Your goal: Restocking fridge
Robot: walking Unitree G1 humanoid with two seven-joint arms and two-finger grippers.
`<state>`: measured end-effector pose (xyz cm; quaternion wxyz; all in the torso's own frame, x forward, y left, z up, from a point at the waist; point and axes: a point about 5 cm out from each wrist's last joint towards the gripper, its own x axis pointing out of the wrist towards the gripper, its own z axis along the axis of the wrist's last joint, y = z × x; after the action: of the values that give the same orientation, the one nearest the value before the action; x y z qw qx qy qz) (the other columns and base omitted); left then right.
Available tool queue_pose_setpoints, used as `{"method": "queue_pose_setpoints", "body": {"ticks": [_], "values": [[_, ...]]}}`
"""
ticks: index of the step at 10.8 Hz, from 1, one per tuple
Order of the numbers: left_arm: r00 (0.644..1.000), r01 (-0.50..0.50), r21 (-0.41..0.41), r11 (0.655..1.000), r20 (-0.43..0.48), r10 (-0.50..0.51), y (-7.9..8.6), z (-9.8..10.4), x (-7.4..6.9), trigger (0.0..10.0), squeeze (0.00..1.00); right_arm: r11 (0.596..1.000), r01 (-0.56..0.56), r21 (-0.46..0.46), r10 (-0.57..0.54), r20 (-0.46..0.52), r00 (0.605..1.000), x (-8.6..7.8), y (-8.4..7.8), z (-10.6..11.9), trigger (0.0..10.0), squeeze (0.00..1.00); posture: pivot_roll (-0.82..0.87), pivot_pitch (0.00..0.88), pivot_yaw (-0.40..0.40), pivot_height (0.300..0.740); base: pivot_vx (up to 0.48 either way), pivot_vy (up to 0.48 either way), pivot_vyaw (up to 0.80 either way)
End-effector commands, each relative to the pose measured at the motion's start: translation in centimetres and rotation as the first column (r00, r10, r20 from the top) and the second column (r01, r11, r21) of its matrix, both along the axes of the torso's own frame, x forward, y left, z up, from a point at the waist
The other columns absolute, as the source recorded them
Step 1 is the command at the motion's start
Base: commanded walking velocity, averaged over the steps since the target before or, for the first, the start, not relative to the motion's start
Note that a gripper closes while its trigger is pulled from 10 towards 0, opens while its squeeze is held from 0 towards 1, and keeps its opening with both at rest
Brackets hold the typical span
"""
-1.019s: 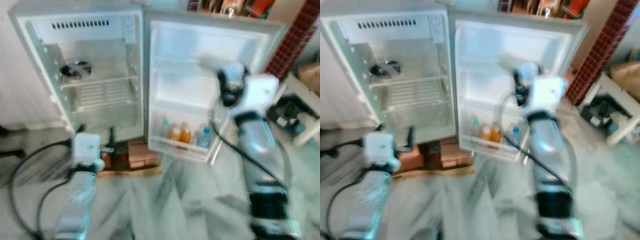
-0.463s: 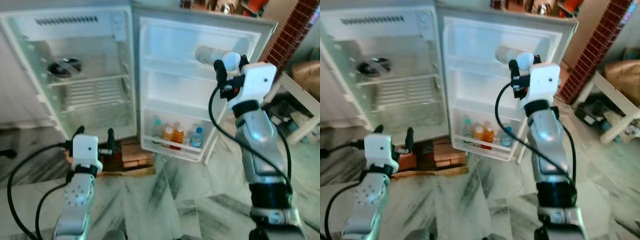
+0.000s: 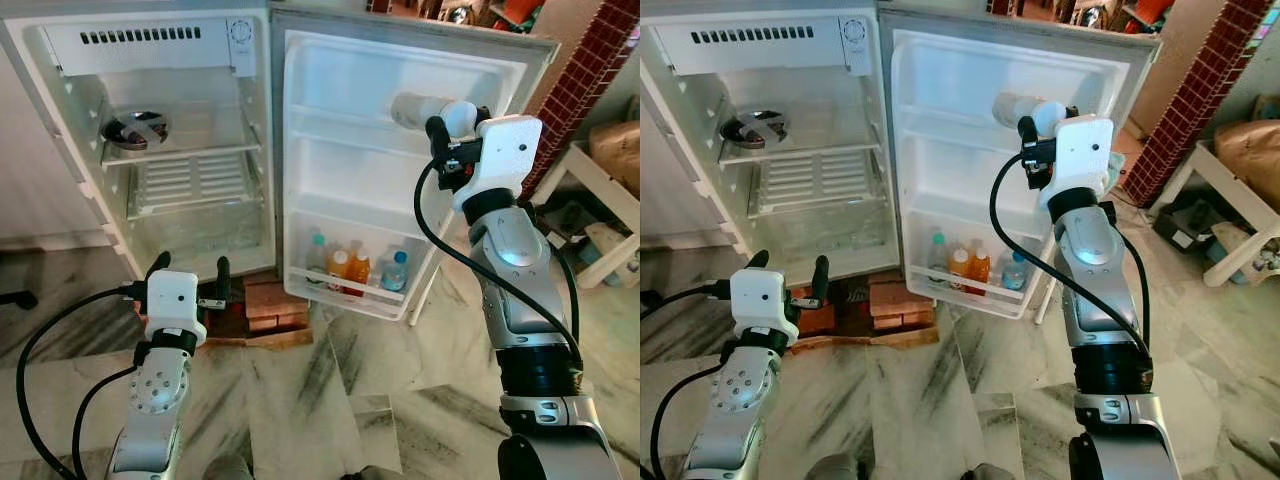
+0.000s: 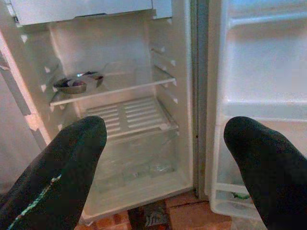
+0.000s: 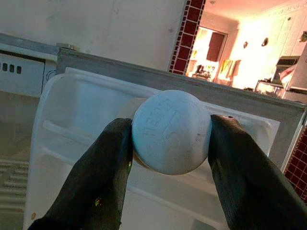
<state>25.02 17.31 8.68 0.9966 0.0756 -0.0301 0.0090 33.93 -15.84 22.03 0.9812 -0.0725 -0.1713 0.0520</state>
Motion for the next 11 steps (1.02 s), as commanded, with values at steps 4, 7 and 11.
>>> {"method": "queue_pose_setpoints", "body": {"ticks": [4,7,11], "values": [[1.000,0.000,0.006,1.000,0.007,0.000,0.0,0.3,0.0,10.0,0.00,1.000,0.016,0.000,-0.016,0.047,0.999,0.1,-0.4,1.3,10.0,0.00,0.15,0.064,-0.074,0.740,0.000,0.000,0.00],[1.000,0.000,0.006,1.000,0.007,0.000,0.0,0.3,0.0,10.0,0.00,1.000,0.016,0.000,-0.016,0.047,0.999,0.1,-0.4,1.3,10.0,0.00,0.15,0.064,-0.074,0.740,0.000,0.000,0.00],[0.999,0.034,-0.010,0.999,0.029,-0.034,0.4,1.0,-1.1,10.0,0.00,0.993,0.107,-0.051,-0.103,0.081,0.991,-1.2,-2.2,0.4,10.0,0.00,0.16,0.045,-0.080,0.740,0.000,0.000,0.00]]}}
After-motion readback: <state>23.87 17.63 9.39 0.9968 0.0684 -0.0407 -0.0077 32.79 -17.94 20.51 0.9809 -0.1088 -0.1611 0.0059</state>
